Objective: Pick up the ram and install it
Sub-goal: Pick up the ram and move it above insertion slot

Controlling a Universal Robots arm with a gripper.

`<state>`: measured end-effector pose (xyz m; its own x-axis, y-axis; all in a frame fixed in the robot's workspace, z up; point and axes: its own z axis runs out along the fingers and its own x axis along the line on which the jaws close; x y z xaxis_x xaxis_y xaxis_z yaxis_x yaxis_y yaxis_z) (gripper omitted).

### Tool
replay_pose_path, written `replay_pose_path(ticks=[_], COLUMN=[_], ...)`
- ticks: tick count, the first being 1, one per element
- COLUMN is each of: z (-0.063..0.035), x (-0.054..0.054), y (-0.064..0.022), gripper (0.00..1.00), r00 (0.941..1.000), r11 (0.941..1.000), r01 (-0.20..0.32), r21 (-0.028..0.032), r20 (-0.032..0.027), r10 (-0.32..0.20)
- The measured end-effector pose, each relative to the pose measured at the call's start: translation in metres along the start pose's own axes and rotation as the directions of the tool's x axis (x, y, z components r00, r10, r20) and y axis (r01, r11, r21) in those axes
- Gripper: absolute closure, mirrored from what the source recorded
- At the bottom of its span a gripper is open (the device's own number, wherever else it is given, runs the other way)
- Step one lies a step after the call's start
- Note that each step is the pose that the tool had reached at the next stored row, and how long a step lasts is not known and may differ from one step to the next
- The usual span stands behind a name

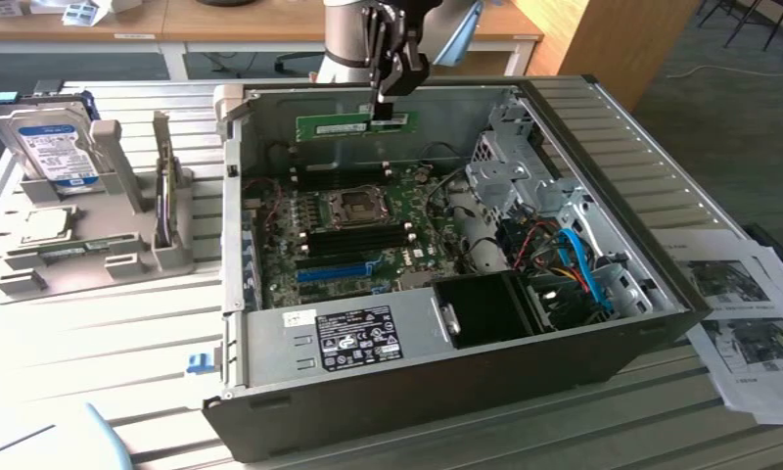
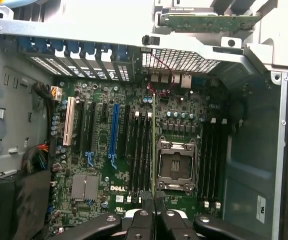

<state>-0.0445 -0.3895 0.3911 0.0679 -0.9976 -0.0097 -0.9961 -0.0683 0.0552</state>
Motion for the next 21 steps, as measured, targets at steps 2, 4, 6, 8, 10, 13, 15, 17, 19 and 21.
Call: replay_pose_path(ticks=[2,4,6,8,10,13,15,17,19,21], z=[0.0003,0.0015,0.0038,0.0067,0.0097,0.0148,0.0182,0.0217,0.0253,0.0289], x=[0.0,0.0,0.0,0.0,0.0,0.0,0.0,0.0,0.0,0.0], y=[-0.0001,-0.0001,-0.0003,-0.0004,-0.0006,-0.0009,-0.001,-0.0012,-0.0014,-0.0016], gripper=[0.89,0.89,0.89,0.89,0.89,0.89,0.89,0.89,0.89,0.89], r00=[1.0,1.0,1.0,1.0,1.0,1.0,1.0,1.0,1.0,1.0], r11=[1.0,1.0,1.0,1.0,1.0,1.0,1.0,1.0,1.0,1.0], r01=[0.0,0.0,0.0,0.0,0.0,0.0,0.0,0.0,0.0,0.0], r21=[0.0001,0.0,0.0001,0.0001,0.0002,0.0002,0.0002,0.0003,0.0002,0.0003], r20=[0.0002,0.0001,0.0001,0.0,0.0,0.0,0.0,0.0,-0.0001,0.0001], r10=[0.0,0.0,0.0,0.0,0.0,0.0,0.0,0.0,0.0,0.0])
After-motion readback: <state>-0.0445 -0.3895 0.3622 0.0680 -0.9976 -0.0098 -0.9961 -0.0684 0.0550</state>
